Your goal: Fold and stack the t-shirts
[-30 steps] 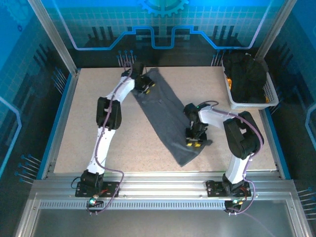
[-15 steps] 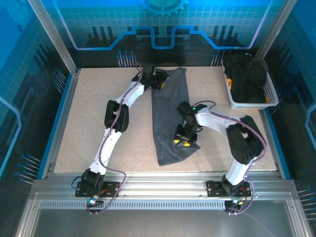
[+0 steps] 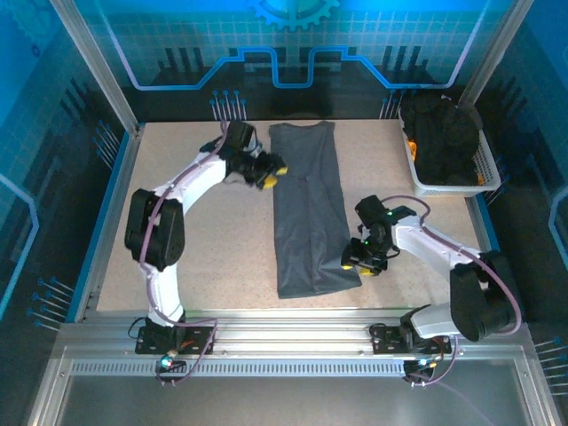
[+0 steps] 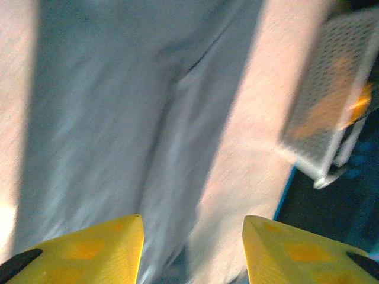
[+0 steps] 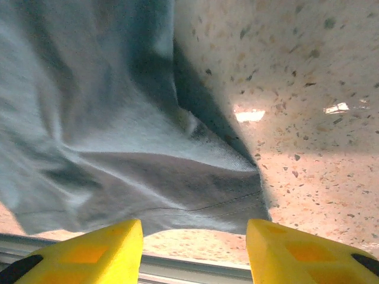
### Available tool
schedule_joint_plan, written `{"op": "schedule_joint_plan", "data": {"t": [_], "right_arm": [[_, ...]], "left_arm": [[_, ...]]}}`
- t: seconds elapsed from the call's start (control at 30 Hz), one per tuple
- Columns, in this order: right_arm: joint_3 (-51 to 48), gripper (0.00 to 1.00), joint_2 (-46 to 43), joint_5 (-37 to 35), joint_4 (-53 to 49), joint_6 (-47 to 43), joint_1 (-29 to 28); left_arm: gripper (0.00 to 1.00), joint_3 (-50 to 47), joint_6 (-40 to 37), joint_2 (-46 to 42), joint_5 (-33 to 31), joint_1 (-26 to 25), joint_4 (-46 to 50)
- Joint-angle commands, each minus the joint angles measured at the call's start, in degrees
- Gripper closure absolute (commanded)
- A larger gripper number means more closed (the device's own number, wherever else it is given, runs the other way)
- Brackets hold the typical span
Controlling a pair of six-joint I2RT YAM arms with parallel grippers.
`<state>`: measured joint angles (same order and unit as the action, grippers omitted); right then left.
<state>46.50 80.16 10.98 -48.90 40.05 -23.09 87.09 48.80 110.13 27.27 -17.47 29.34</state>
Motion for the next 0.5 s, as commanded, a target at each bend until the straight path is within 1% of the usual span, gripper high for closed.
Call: {"op": "schedule_joint_plan", "data": {"t": [0.0,0.1,0.2,0.23,0.3,0.4,0.47], "right_arm": [[-1.43,0.49,3.48,-2.59,-1.47,-5.31,-2.40],[-1.85,0.50,6.10,-3.77,0.36,-5.34,-2.75],[-1.36,0.52,9.43,-3.46,1.69,-5.17,-3.45],[-1.21,0.54,10.33,-3.39,1.94,-5.09,-4.03],[-1.06,0.63,11.71,-2.70,2.61,-4.53,-5.38],[-1.31,0.75,11.21,-1.44,3.12,-2.83,-7.74],[-1.24,0.83,10.28,-1.14,2.56,-1.56,-9.07]], "left_arm": [[0.52,-12.98,-8.66,-5.83,6.68,-1.04,12.67],[0.51,-21.28,-11.11,-10.90,7.40,-3.62,15.68],[0.49,-26.90,-9.38,-13.72,8.65,-7.20,15.32],[0.48,-27.88,-8.80,-14.11,8.77,-8.55,14.95],[0.47,-29.86,-7.31,-14.17,9.34,-11.81,13.34],[0.47,-31.43,-4.80,-13.09,9.72,-16.32,10.52],[0.47,-31.45,-4.28,-11.72,9.26,-18.04,10.50]]}}
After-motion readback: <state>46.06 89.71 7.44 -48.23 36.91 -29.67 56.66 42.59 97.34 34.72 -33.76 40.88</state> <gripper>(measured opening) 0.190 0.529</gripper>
